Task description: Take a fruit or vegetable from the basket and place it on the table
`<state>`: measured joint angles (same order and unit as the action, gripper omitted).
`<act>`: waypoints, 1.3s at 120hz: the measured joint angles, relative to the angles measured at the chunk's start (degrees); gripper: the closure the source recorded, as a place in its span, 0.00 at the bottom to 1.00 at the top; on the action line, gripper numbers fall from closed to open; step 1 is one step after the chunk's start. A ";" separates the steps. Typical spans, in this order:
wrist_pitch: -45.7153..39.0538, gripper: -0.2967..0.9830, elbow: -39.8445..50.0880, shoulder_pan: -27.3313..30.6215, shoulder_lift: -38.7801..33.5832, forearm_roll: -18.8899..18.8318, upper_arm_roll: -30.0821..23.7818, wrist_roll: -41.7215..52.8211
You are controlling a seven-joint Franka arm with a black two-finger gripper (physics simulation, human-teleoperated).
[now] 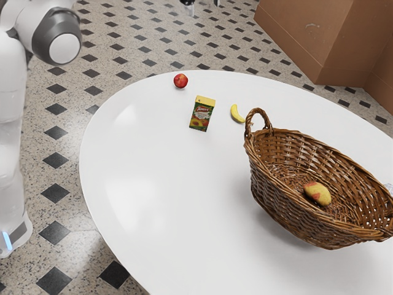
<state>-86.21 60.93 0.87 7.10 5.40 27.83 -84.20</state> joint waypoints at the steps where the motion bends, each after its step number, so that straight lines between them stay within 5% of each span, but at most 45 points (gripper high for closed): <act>1: -0.26 0.23 -0.15 -0.10 -0.05 0.11 -0.06 -0.32; 16: -7.41 0.23 -5.14 0.27 2.80 0.82 -4.41 -7.28; 50: -27.31 0.23 -6.55 -10.22 13.42 -0.83 -11.89 -24.77; 66: -27.44 0.23 -6.59 -18.01 12.30 -9.19 -12.22 -33.18; 82: -26.38 0.23 -6.67 -22.14 12.82 -12.43 -14.47 -40.05; 95: -28.57 0.23 -6.61 -8.87 16.92 -8.51 -30.39 -43.33; 106: -30.32 0.23 -6.36 -2.67 22.14 -3.36 -34.71 -45.03; 124: -33.69 0.23 -6.63 -2.86 26.26 0.83 -36.94 -47.02; 156: -38.32 0.23 -6.34 -4.57 32.39 2.43 -40.69 -49.76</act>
<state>-124.52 54.59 -3.70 39.49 7.83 -12.87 -133.95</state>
